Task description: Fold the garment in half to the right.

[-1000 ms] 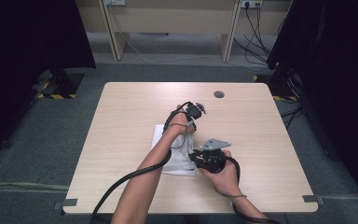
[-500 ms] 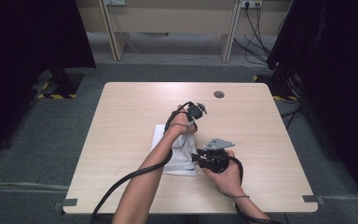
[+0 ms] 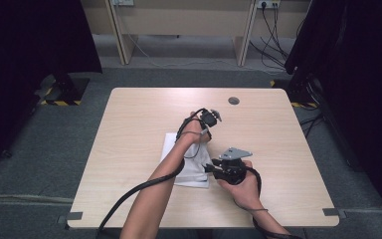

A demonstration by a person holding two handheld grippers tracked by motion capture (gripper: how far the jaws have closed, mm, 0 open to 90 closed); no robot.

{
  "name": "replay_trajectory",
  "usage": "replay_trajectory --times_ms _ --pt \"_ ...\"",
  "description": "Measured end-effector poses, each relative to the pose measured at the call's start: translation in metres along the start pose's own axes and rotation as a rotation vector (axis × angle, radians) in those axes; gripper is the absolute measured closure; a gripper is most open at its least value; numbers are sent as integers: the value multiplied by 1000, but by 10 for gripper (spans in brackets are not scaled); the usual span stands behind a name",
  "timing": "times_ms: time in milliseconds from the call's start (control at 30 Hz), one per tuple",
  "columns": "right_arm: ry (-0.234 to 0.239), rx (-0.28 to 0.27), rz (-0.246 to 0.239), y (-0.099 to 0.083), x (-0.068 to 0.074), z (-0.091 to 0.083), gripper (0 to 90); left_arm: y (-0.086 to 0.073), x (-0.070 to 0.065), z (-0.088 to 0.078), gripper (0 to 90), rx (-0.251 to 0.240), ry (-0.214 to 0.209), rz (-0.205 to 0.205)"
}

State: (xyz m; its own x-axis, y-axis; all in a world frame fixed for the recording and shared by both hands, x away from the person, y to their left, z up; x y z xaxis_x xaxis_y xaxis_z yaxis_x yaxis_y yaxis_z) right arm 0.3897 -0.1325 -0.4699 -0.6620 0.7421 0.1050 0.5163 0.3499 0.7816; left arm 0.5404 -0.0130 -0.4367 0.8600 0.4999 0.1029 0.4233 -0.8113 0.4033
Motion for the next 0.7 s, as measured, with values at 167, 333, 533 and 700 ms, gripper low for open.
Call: replay_trajectory --times_ms 167,333,533,700 --pt "-4 5 1 -1 -1 0 666 1 0 -2 709 -9 4 -1" --pt "-8 3 4 -1 -2 -2 662 1 2 -7 675 -24 16 -4" --pt "-12 -8 10 2 -5 -5 644 1 6 -12 617 -43 39 -10" --pt "-8 -27 18 5 -4 -8 627 0 11 -18 575 -54 62 -17"
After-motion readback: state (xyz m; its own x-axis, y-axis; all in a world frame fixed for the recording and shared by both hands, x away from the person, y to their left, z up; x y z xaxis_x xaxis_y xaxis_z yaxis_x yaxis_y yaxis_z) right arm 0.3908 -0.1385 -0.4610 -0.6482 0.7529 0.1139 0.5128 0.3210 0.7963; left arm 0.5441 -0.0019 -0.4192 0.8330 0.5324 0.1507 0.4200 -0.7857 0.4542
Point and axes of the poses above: each handheld gripper's, and its own axes: z roughly forward along the jaws, y roughly out of its top, x roughly to its left, the point moved 1 cm from there along z, roughly forward along the jaws, and after that the axes turned 4 degrees about z, right-handed, at the moved point
